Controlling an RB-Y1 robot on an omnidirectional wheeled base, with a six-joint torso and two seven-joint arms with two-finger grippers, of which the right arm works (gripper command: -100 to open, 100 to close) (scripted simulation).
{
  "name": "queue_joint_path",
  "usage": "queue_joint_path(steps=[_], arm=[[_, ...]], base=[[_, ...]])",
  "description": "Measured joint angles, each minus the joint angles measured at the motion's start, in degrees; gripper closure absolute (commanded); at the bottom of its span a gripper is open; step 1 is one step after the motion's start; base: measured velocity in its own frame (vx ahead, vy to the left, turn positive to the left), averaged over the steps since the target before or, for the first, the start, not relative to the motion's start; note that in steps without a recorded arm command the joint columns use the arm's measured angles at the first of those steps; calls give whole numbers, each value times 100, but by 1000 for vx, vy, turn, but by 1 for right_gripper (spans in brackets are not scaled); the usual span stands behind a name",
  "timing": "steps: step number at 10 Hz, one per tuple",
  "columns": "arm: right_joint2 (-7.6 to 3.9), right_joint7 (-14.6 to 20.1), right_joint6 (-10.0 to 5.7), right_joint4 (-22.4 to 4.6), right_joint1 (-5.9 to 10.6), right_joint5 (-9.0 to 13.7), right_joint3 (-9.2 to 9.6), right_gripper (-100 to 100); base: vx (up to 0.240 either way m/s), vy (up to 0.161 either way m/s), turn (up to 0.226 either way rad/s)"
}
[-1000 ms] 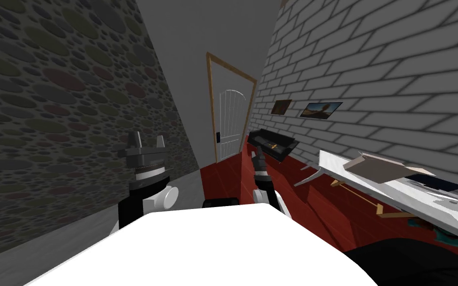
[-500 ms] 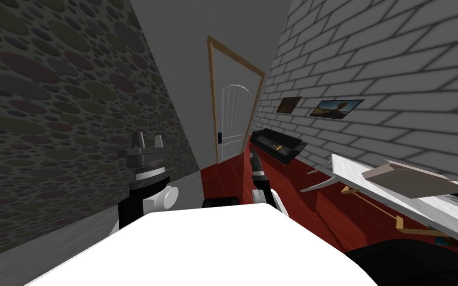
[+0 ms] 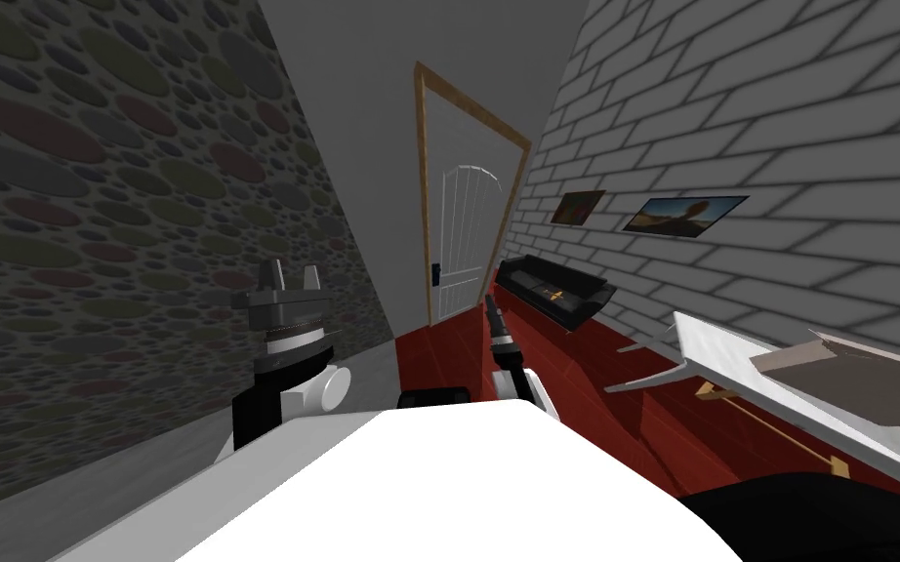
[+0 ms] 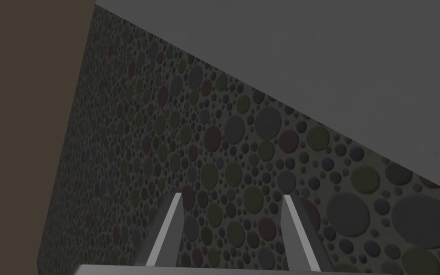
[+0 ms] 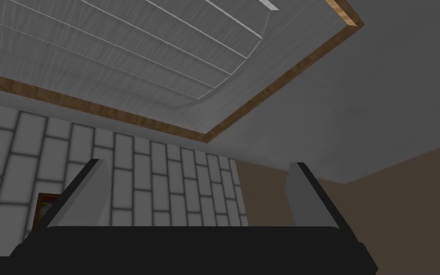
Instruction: Pull the door open
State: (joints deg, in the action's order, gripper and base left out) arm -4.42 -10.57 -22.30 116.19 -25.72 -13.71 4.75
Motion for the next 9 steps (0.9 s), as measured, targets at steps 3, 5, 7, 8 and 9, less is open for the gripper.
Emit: queue_joint_path(steps=[3,5,7,8,9], arm=[[-44,-371,-4,-303,129,-267,6,-100],[-74,-573,-14,-445,174,-412,9,-100],[-91,-762,36,-608,294,-558,12,-100],[-86,-870,43,-674,315,-636,27,-100],[-91,-972,31,-789,371,-706,20,-100]], base=[[146,16,58],[97,28,41],[98,16,38],[103,15,55],[97,18,42]])
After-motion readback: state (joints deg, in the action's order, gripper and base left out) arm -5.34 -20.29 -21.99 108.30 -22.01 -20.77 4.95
